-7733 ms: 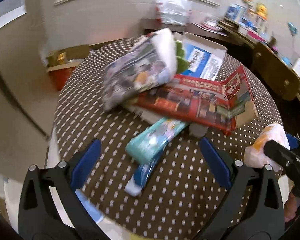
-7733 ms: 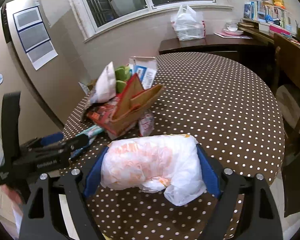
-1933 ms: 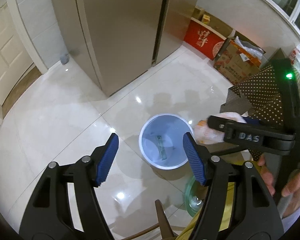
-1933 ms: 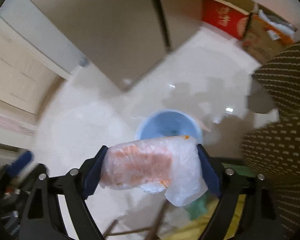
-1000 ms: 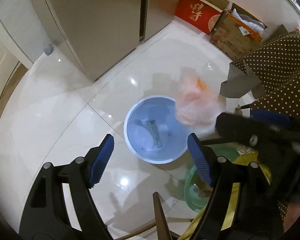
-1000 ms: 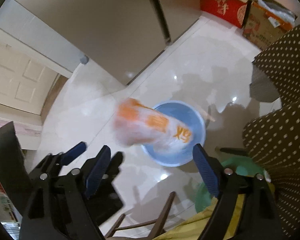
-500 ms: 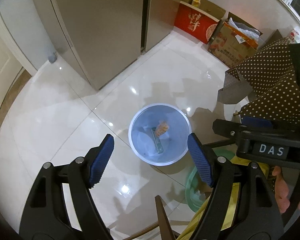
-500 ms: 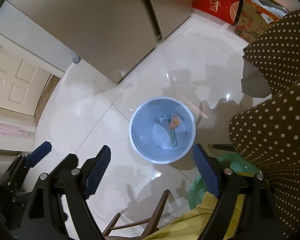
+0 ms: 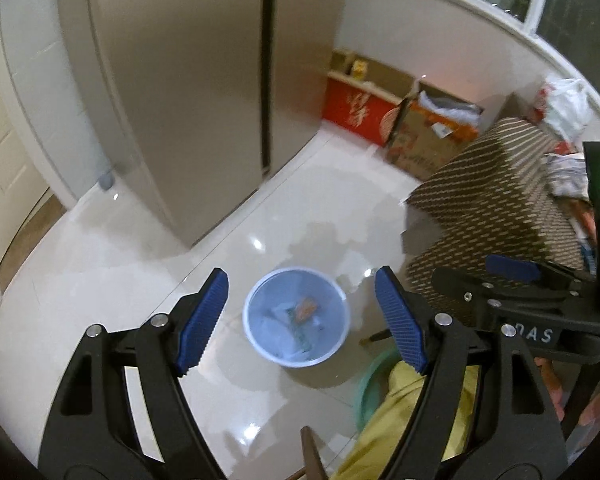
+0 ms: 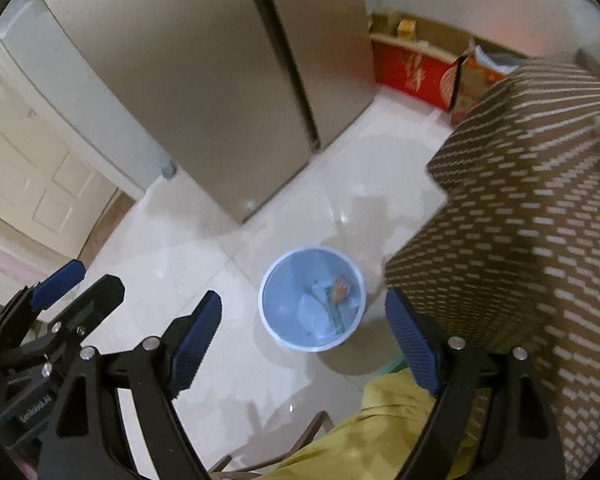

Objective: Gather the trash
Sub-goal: 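Grasp the blue-white tube with left tool while right grasps red-white wrapper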

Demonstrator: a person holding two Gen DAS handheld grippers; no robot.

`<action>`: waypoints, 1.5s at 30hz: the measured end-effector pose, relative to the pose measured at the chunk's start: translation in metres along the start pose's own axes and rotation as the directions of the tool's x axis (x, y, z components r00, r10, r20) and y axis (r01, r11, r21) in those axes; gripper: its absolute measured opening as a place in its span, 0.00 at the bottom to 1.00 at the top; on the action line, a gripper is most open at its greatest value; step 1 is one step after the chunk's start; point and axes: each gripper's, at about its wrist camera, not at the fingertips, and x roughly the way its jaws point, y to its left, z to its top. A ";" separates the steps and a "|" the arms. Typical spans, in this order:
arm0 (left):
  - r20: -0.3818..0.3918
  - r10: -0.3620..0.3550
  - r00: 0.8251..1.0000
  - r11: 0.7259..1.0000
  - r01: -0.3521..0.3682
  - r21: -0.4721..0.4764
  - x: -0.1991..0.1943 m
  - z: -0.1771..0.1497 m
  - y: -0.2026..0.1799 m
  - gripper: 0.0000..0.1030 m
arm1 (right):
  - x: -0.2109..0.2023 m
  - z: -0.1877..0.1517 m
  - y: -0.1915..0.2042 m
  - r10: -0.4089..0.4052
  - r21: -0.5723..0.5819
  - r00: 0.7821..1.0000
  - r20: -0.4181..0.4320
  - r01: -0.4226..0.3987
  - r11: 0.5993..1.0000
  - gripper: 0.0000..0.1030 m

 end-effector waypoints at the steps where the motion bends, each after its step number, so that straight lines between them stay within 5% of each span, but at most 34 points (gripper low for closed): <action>1: 0.018 -0.010 1.000 1.000 0.010 0.011 -0.007 0.001 -0.007 0.73 | -0.009 -0.001 -0.005 -0.003 0.005 1.000 0.014 0.003 1.000 0.80; 15: 0.059 -0.159 0.985 0.961 0.141 0.239 -0.032 0.003 -0.130 0.73 | -0.128 -0.057 -0.108 -0.196 0.227 0.957 0.213 0.147 0.963 0.82; 32: -0.128 -0.355 0.926 0.796 0.372 0.478 -0.006 -0.022 -0.287 0.75 | -0.185 -0.140 -0.230 -0.402 0.522 0.894 0.198 0.251 0.815 0.83; 34: -0.133 -0.351 0.927 0.792 0.370 0.486 0.002 -0.023 -0.301 0.70 | -0.184 -0.145 -0.244 -0.403 0.545 0.897 0.182 0.249 0.801 0.83; 39: -0.185 -0.331 0.925 0.793 0.380 0.477 0.027 -0.023 -0.322 0.32 | -0.173 -0.138 -0.262 -0.411 0.524 0.895 0.172 0.270 0.807 0.83; 45: -0.158 -0.335 0.929 0.807 0.369 0.460 0.032 -0.018 -0.324 0.19 | -0.156 -0.109 -0.275 -0.431 0.468 0.890 0.150 0.320 0.824 0.83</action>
